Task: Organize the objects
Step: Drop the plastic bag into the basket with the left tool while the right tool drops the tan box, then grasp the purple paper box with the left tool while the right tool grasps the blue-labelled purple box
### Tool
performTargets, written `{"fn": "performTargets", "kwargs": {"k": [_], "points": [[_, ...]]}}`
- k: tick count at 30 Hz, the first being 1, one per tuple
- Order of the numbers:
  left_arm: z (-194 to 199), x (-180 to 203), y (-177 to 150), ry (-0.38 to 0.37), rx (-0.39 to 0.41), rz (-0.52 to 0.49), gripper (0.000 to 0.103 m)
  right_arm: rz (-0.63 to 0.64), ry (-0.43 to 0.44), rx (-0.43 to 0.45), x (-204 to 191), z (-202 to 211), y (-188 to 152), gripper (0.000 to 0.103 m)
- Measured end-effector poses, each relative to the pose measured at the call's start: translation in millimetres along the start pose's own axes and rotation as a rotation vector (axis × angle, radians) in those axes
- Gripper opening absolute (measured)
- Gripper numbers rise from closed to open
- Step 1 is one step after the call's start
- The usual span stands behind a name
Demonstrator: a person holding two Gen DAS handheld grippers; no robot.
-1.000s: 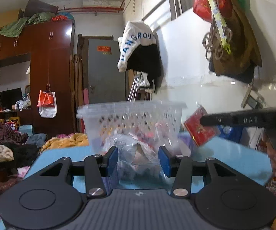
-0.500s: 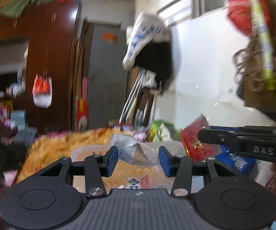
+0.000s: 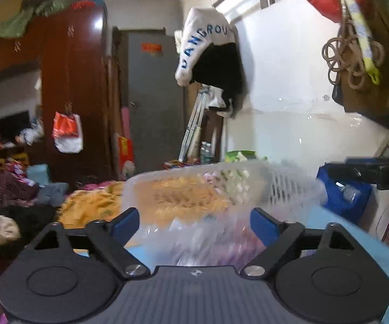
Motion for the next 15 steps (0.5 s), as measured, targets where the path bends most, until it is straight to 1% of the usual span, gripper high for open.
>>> {"fn": "performTargets", "kwargs": {"k": [2, 3, 4, 6, 8, 9, 10, 13, 15], "points": [[17, -2, -21, 0.017, -0.011, -0.005, 0.094, -0.053, 0.01, -0.08, 10, 6, -28, 0.103], [23, -3, -32, 0.013, -0.022, -0.001, 0.094, -0.081, 0.003, -0.109, 14, 7, -38, 0.103], [27, -5, -39, 0.001, -0.033, 0.007, 0.094, -0.11, -0.003, -0.134, 18, 8, -48, 0.103], [32, -7, -54, -0.034, -0.056, 0.04, 0.094, -0.127, 0.01, -0.158, 19, 9, -61, 0.102], [32, -9, -63, -0.052, -0.076, 0.061, 0.094, -0.118, -0.002, -0.2, 16, 6, -69, 0.093], [30, -9, -65, -0.049, -0.085, 0.064, 0.094, -0.113, -0.004, -0.209, 15, 4, -71, 0.084], [28, -10, -66, -0.042, -0.094, 0.061, 0.094, -0.109, 0.0, -0.21, 13, 2, -73, 0.078], [22, -7, -75, -0.028, -0.118, 0.053, 0.094, -0.131, 0.054, -0.209, 9, -1, -74, 0.07], [19, -8, -81, -0.034, -0.136, 0.052, 0.094, -0.131, 0.062, -0.199, 8, -5, -72, 0.065]]}}
Point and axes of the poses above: each gripper's, at about its wrist camera, not at the fingertips, and z roughly against the way its jaws point, x to its right, y to its top, the point moved 5 cm from there along -z, roughly the way its jaws point, and after that the axes turned 1 degree about z, right-handed, at the moved point
